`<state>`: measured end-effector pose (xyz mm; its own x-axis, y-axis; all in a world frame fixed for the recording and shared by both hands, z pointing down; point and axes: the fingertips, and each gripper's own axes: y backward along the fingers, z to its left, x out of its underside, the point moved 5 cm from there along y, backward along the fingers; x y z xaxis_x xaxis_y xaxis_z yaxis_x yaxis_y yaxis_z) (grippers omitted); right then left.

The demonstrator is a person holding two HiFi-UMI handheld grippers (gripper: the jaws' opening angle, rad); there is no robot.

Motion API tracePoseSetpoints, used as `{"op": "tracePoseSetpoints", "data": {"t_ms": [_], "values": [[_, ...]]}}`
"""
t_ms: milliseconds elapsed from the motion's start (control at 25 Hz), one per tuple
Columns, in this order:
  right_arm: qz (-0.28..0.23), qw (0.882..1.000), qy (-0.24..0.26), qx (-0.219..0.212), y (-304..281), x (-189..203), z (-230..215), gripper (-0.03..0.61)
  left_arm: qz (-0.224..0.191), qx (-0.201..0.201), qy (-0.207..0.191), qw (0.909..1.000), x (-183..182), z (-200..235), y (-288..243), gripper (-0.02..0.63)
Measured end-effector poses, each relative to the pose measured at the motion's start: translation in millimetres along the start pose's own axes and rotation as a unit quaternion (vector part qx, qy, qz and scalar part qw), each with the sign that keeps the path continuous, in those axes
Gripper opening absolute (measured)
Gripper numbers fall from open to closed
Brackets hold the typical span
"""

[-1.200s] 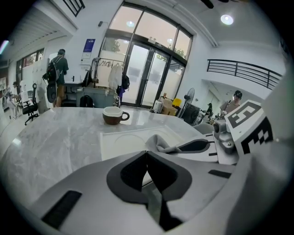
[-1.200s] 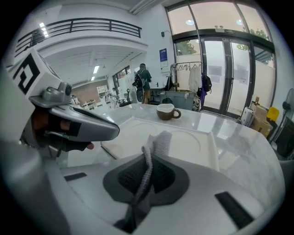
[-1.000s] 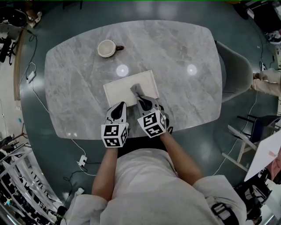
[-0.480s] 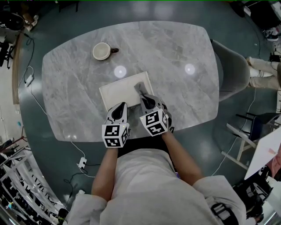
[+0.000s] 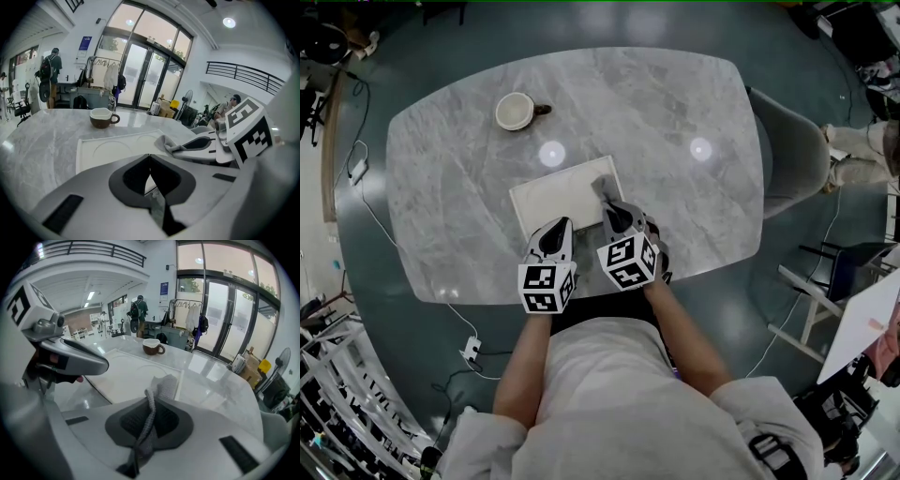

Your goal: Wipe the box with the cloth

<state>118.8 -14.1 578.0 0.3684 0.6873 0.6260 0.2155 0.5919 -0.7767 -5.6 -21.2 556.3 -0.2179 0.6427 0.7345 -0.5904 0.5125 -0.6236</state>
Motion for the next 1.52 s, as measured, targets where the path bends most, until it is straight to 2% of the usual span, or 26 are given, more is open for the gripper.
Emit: {"op": "tracePoseSetpoints", "data": {"t_ms": [120,760,1520], "values": [[0.015,0.999,0.027,0.013,-1.7,-0.8,-0.9,0.034,0.001,0.003,-0.001,1.0000,-0.7,0.3,-0.2,0.023],[0.034,0.999,0.033,0.009,-21.9,-25.1,-19.5,0.034,0.001,0.002,-0.002,1.0000,-22.2,16.2,-13.6,0.023],[0.031,0.999,0.043,0.004,-52.5,-57.6,-38.7,0.034,-0.008,-0.022,0.021,0.9995,-35.4,41.5,-18.5,0.023]]}}
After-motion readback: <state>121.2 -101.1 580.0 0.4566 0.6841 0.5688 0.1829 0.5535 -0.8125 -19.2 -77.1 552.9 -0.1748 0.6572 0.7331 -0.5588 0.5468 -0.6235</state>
